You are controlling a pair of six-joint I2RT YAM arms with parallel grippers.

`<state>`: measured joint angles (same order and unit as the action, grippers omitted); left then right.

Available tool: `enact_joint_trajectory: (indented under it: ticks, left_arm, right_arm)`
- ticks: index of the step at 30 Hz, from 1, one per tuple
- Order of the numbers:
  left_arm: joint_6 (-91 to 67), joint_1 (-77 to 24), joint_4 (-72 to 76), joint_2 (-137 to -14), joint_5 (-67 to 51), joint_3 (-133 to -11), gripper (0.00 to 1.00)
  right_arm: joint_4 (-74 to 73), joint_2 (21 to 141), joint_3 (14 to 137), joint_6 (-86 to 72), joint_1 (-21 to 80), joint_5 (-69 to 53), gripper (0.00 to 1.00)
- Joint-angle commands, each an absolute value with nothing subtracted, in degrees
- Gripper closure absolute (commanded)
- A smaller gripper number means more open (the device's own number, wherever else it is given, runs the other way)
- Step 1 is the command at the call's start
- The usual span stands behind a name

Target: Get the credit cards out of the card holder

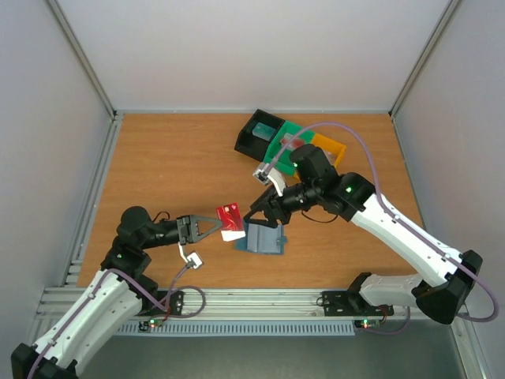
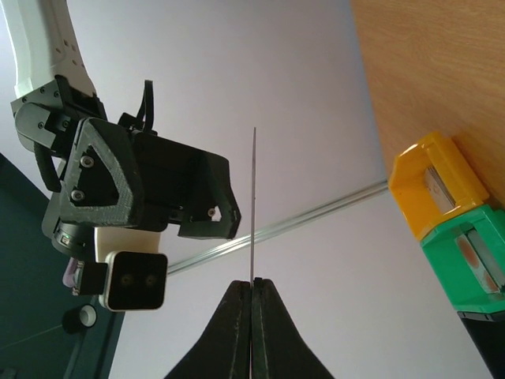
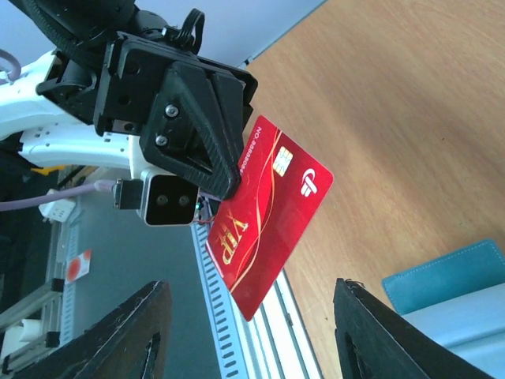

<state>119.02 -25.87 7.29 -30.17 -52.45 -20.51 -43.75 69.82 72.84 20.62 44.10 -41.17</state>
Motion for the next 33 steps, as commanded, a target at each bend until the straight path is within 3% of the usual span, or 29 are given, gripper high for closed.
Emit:
enact_joint_trajectory:
  ticks: [1,9,15,21,27,28,30,33]
  left_arm:
    - [126.52,-26.27,13.12,-30.28,-52.45,-19.58,1.0]
    - [125.63,-26.67,16.28,-31.39,-51.42,-18.89,1.0]
    - [125.81,-26.89,15.84,-31.28,-51.19,-18.94,1.0]
    - [125.88,-26.98,15.03,-31.13,-51.45,-18.98,1.0]
    - [126.42,-26.98,5.24,-28.71,-51.22,-20.12,0.98]
    - [126.72,-26.98,3.05,-28.24,-50.78,-20.32,0.89]
    - [127.16,-26.98,-0.64,-27.32,-50.03,-20.23,0.6]
    - [125.73,-26.98,-6.21,-25.35,-48.47,-20.24,0.43]
  right_arm:
    - [-40.2,72.95,73.21,18.81,44.97,-43.21,0.44]
    - [-34.15,75.35,70.99,17.57,46.23,-49.1,0.5]
    - [-34.93,77.15,71.36,17.66,46.32,-49.6,0.68]
    - [-34.01,76.93,71.45,18.0,46.32,-50.96,0.98]
    - [-38.89,76.13,71.94,21.51,46.32,-46.6,0.99]
    - [-40.49,76.12,72.31,22.38,46.32,-45.26,0.99]
    - [-43.95,76.07,73.24,24.26,46.24,-42.72,0.99]
    - [-48.82,75.79,74.71,27.28,45.74,-38.08,0.99]
